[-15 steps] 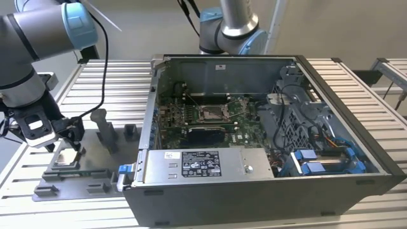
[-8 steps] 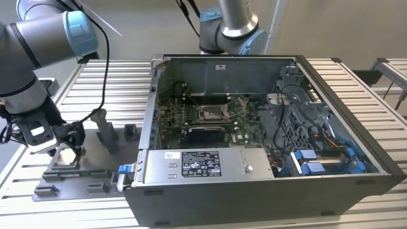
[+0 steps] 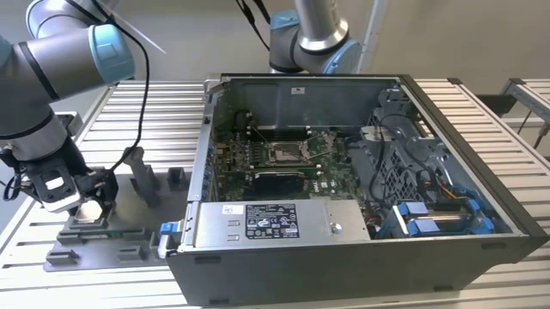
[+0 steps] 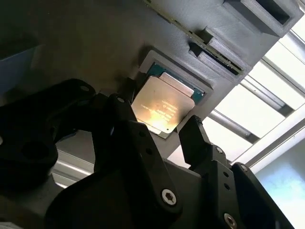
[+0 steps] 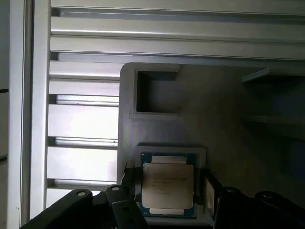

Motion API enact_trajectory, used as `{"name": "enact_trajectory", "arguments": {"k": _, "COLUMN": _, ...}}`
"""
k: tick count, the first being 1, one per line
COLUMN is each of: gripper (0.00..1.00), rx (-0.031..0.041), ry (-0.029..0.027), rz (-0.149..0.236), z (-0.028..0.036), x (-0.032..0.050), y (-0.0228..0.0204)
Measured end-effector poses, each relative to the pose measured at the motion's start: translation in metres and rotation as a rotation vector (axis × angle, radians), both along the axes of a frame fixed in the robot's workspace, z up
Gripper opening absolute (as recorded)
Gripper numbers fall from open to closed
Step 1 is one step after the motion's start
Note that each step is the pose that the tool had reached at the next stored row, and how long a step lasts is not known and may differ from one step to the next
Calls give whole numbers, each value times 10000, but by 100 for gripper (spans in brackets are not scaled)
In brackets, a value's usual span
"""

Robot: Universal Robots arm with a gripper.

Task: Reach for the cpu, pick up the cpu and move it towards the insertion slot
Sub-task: 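Pick up the cpu and move it towards the insertion slot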

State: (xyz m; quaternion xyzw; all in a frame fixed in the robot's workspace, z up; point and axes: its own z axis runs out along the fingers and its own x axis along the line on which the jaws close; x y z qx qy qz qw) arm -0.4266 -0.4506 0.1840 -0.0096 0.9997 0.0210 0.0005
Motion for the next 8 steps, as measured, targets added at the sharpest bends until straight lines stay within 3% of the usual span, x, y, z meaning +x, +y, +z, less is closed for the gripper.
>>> {"name": "enact_trajectory", "arguments": {"k": 5, "gripper": 100, "rx": 6, "ry": 0, "rz": 0, "z": -5, "x": 0, "y": 0}}
{"name": "enact_trajectory", "arguments": {"k": 8, "gripper": 100, "rx": 45, "ry": 5, "rz": 0, "z": -7, "x": 1, "y": -10}}
